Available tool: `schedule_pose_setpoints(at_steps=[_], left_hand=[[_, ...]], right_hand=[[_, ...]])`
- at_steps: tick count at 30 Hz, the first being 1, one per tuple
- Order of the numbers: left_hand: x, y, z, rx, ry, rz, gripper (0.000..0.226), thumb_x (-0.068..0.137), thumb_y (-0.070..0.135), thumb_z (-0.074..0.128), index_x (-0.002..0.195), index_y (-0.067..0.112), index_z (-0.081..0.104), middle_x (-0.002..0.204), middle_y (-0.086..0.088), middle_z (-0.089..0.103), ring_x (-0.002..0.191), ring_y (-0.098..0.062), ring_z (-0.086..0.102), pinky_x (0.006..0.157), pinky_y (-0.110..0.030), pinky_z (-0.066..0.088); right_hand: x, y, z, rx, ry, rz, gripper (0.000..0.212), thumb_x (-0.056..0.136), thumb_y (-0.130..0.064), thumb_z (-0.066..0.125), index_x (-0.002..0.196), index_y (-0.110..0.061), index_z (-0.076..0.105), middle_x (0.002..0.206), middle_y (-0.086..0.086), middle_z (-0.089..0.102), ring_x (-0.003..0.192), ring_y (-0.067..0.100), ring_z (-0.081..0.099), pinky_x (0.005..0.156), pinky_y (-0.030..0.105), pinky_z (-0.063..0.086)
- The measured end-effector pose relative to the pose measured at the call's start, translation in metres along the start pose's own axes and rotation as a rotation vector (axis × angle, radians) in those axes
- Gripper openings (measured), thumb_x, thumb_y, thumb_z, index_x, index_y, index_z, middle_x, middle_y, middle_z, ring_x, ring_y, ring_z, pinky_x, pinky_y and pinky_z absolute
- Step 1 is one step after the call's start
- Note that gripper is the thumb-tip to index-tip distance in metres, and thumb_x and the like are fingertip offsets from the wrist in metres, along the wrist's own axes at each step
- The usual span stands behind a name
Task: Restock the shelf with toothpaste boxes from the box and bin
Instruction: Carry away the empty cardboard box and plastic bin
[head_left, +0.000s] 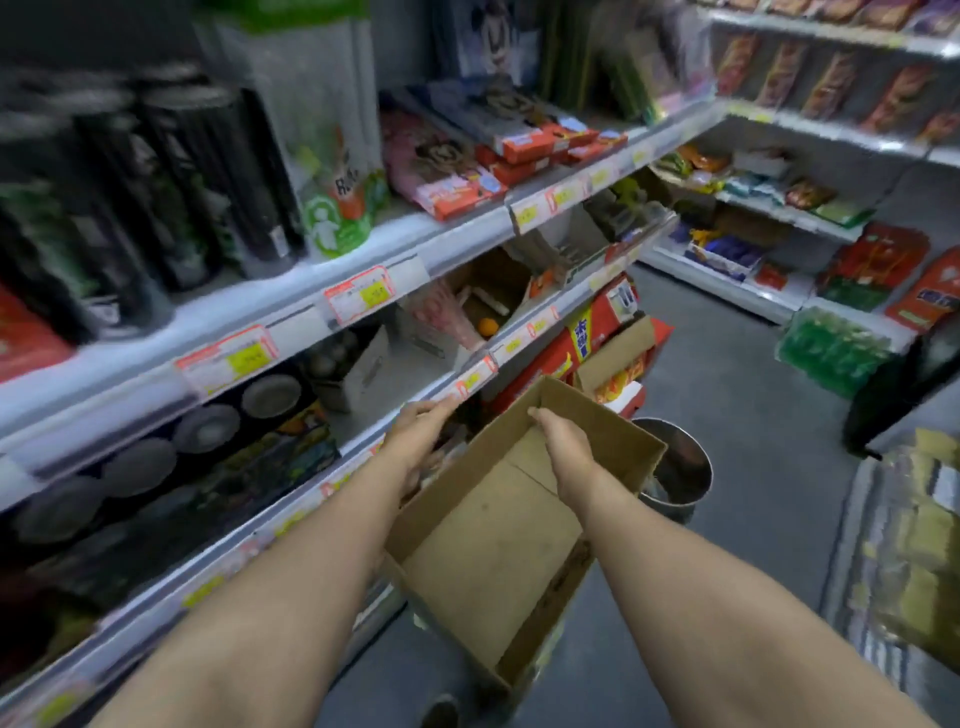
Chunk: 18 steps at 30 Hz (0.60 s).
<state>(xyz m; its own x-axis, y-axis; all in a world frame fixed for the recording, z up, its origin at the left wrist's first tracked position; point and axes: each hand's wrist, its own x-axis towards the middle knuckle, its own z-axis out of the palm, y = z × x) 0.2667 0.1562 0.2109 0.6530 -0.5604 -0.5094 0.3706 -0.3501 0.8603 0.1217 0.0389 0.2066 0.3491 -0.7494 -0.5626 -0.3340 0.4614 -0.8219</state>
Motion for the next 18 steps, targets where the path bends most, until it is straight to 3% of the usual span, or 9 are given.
schedule_pose_setpoints(at_steps=[3, 6, 9, 11, 14, 18], left_hand=[[-0.053, 0.003, -0.028, -0.118, 0.115, 0.064, 0.025, 0.091, 0.044, 0.069, 0.1, 0.024, 0.057, 0.118, 0.0, 0.057, 0.112, -0.018, 0.054, 0.086, -0.039, 0.056], [-0.112, 0.001, -0.063, -0.248, 0.263, 0.124, 0.022, 0.092, 0.043, 0.069, 0.095, 0.025, 0.057, 0.119, -0.001, 0.056, 0.113, -0.021, 0.055, 0.087, -0.041, 0.056], [-0.176, -0.009, -0.107, -0.335, 0.404, 0.198, 0.021, 0.092, 0.042, 0.068, 0.096, 0.025, 0.057, 0.116, 0.001, 0.056, 0.114, -0.019, 0.054, 0.093, -0.042, 0.055], [-0.22, -0.018, -0.142, -0.39, 0.49, 0.235, 0.021, 0.093, 0.042, 0.067, 0.099, 0.024, 0.057, 0.112, 0.002, 0.055, 0.111, -0.018, 0.054, 0.091, -0.041, 0.054], [-0.296, -0.035, -0.196, -0.462, 0.661, 0.289, 0.017, 0.094, 0.04, 0.066, 0.096, 0.025, 0.057, 0.099, 0.006, 0.055, 0.099, -0.014, 0.055, 0.093, -0.041, 0.052], [-0.394, -0.078, -0.273, -0.563, 0.883, 0.328, 0.019, 0.092, 0.04, 0.069, 0.093, 0.025, 0.056, 0.098, -0.001, 0.055, 0.099, -0.018, 0.055, 0.089, -0.041, 0.052]], right_hand=[[-0.04, -0.012, 0.025, -0.056, -0.168, -0.101, 0.056, 0.093, -0.046, 0.064, 0.142, -0.021, 0.053, 0.147, -0.001, 0.049, 0.135, 0.023, 0.045, 0.101, 0.035, 0.035], [-0.086, -0.017, 0.055, -0.135, -0.325, -0.173, 0.067, 0.091, -0.052, 0.065, 0.147, -0.02, 0.047, 0.151, 0.002, 0.047, 0.136, 0.025, 0.045, 0.106, 0.042, 0.037], [-0.139, -0.016, 0.092, -0.194, -0.483, -0.251, 0.06, 0.093, -0.049, 0.064, 0.143, -0.019, 0.051, 0.15, 0.003, 0.048, 0.134, 0.024, 0.048, 0.109, 0.043, 0.039], [-0.18, -0.008, 0.123, -0.227, -0.615, -0.277, 0.052, 0.093, -0.046, 0.064, 0.136, -0.018, 0.056, 0.146, 0.004, 0.053, 0.126, 0.022, 0.052, 0.103, 0.04, 0.041], [-0.251, 0.013, 0.17, -0.292, -0.82, -0.294, 0.055, 0.095, -0.043, 0.062, 0.142, -0.016, 0.053, 0.142, 0.005, 0.056, 0.126, 0.021, 0.055, 0.096, 0.037, 0.038], [-0.357, 0.057, 0.23, -0.368, -1.047, -0.312, 0.05, 0.096, -0.04, 0.061, 0.137, -0.013, 0.058, 0.14, 0.007, 0.058, 0.128, 0.022, 0.053, 0.103, 0.039, 0.038]])
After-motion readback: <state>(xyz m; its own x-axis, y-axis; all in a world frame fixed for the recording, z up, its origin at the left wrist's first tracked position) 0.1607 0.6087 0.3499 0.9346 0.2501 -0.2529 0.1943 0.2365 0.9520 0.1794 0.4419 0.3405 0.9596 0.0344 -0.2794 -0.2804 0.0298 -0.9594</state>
